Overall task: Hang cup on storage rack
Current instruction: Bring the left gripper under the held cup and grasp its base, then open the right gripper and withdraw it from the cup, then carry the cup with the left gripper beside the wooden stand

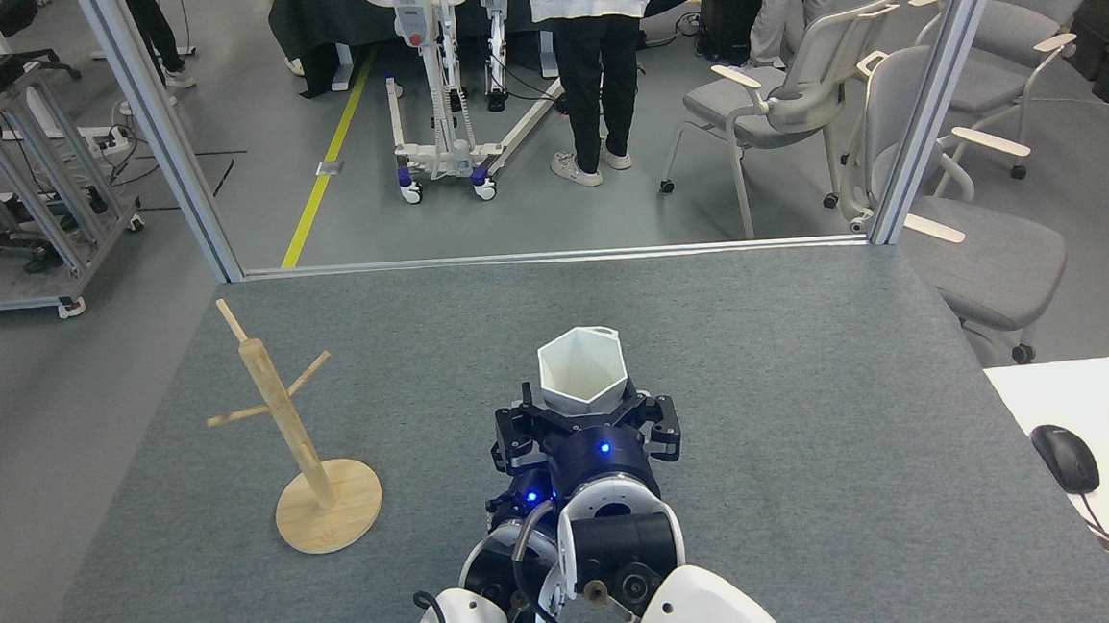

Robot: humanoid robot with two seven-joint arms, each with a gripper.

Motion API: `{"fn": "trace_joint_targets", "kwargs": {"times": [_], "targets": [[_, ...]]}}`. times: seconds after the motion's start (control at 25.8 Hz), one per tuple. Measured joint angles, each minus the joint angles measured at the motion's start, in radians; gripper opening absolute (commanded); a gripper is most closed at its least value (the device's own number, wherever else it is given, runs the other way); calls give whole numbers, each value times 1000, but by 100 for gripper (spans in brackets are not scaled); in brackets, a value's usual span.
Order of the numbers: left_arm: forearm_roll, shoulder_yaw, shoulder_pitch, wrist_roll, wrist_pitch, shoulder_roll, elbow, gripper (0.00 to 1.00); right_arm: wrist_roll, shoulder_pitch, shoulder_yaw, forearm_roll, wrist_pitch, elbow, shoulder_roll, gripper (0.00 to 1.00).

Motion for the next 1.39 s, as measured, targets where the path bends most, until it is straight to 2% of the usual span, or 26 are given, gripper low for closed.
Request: {"fn": "trace_joint_targets", "kwargs": {"times": [0.27, 0.46, 0.62, 0.74, 0.89, 1.01, 1.08, 1.2, 1.39], "targets": [[0, 0, 0, -1, -2, 0, 0, 0, -44, 0, -10, 89, -27, -48, 2, 99], [0, 0, 0, 2, -4, 1, -1, 0, -191, -2, -51, 106, -62, -65, -6, 99], [0, -1, 0, 9, -4, 1, -7, 0, -335, 13, -156, 100, -147, -52, -42, 99], [-2, -2, 8, 24, -4, 4, -30, 0, -453, 75, -302, 47, -275, -23, -74, 99], [-11, -2, 39, 70, -5, 11, -75, 0, -665, 210, -572, -81, -561, 54, -107, 99], [-33, -2, 64, 108, -5, 15, -110, 0, -813, 322, -761, -118, -770, 135, -109, 99], [-64, -2, 81, 122, -5, 19, -137, 0, -862, 386, -847, -127, -859, 181, -107, 99], [-103, -1, 115, 143, -2, 40, -185, 0, -895, 452, -907, -131, -910, 220, -103, 98], [-120, 5, 202, 219, 8, 96, -266, 0, -909, 518, -946, -119, -880, 240, -92, 99]]}}
